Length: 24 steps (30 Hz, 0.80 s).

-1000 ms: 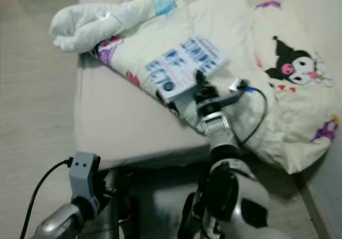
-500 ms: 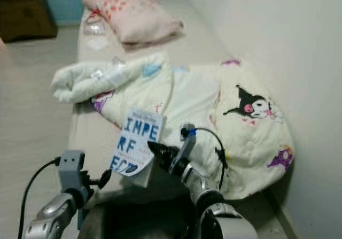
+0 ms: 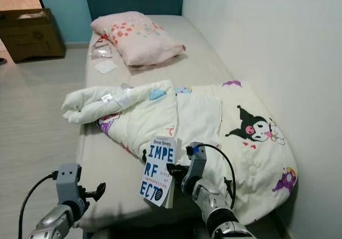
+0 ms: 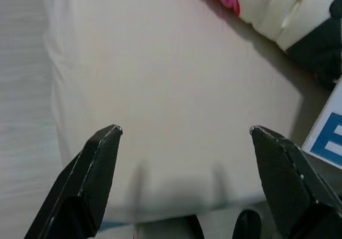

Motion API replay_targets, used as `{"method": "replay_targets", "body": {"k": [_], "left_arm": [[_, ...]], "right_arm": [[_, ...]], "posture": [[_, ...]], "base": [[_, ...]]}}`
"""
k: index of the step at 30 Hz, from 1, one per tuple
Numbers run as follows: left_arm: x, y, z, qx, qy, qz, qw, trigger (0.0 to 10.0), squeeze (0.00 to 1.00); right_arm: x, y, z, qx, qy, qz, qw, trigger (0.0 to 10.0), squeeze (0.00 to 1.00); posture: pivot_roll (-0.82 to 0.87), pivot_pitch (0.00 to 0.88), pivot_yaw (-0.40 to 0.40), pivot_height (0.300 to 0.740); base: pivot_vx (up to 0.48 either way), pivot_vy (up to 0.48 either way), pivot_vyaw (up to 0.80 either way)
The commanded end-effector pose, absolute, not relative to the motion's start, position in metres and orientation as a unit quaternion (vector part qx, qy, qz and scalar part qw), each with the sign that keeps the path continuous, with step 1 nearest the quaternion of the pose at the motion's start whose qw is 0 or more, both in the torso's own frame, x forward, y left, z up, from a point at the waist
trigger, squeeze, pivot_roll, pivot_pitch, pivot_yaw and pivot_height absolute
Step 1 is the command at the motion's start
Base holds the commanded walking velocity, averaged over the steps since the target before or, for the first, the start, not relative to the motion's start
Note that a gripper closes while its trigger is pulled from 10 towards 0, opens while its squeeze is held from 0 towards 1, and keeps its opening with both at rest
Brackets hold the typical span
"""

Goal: Clean up the room

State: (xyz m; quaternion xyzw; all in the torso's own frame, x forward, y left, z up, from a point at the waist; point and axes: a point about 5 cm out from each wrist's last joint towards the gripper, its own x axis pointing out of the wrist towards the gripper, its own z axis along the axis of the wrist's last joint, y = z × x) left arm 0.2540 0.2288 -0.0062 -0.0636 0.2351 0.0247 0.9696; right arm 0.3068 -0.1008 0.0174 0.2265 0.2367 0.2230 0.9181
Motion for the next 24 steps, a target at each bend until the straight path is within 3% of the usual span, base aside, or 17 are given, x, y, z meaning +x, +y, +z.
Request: {"method": "replay_targets", "body": {"k": [1,9,10,13,14,18,19,22,24], "left_arm": [[0.25,0.22,-0.015,-0.068,0.248,0.015,0.966,10.0,0.0],[0.25,0.215,-0.021,-0.067,0.252,0.009,0.965,10.0,0.0],[0.248,0.213,-0.024,-0.067,0.256,0.004,0.964,10.0,0.0],[0.246,0.211,-0.026,-0.066,0.258,0.0,0.964,10.0,0.0],[0.245,0.211,-0.027,-0.065,0.26,-0.001,0.964,10.0,0.0],[0.245,0.211,-0.027,-0.064,0.26,-0.002,0.963,10.0,0.0],[0.245,0.21,-0.027,-0.062,0.26,-0.005,0.964,10.0,0.0],[0.245,0.209,-0.027,-0.061,0.259,-0.008,0.964,10.0,0.0],[0.246,0.208,-0.027,-0.056,0.256,-0.015,0.965,10.0,0.0]], "right_arm": [[0.314,-0.108,0.025,0.228,0.209,0.207,0.928,10.0,0.0],[0.319,-0.117,0.027,0.257,0.203,0.162,0.931,10.0,0.0],[0.323,-0.127,0.029,0.286,0.195,0.125,0.93,10.0,1.0],[0.324,-0.132,0.03,0.289,0.198,0.104,0.931,10.0,1.0],[0.324,-0.134,0.029,0.288,0.204,0.094,0.931,10.0,0.09],[0.324,-0.135,0.028,0.288,0.208,0.089,0.931,10.0,0.09],[0.323,-0.136,0.027,0.285,0.214,0.085,0.93,10.0,0.0],[0.322,-0.136,0.025,0.272,0.223,0.086,0.932,10.0,0.0],[0.312,-0.131,0.011,0.174,0.277,0.109,0.939,10.0,0.0]], "posture": [[0.04,0.0,-0.098,0.637],[0.03,0.0,-0.1,0.637],[0.03,0.0,-0.098,0.637],[0.02,0.0,-0.094,0.637],[0.02,0.0,-0.092,0.637],[0.02,0.0,-0.092,0.637],[0.02,0.0,-0.09,0.637],[0.02,0.0,-0.089,0.637],[0.02,0.0,-0.084,0.637]], "base": [[0.0,0.0,0.0],[0.0,0.0,0.0],[0.0,0.0,0.0],[0.0,0.0,0.0],[0.0,0.0,0.0],[0.0,0.0,0.0],[0.0,0.0,0.0],[0.0,0.0,0.0],[0.0,0.0,0.0]]}}
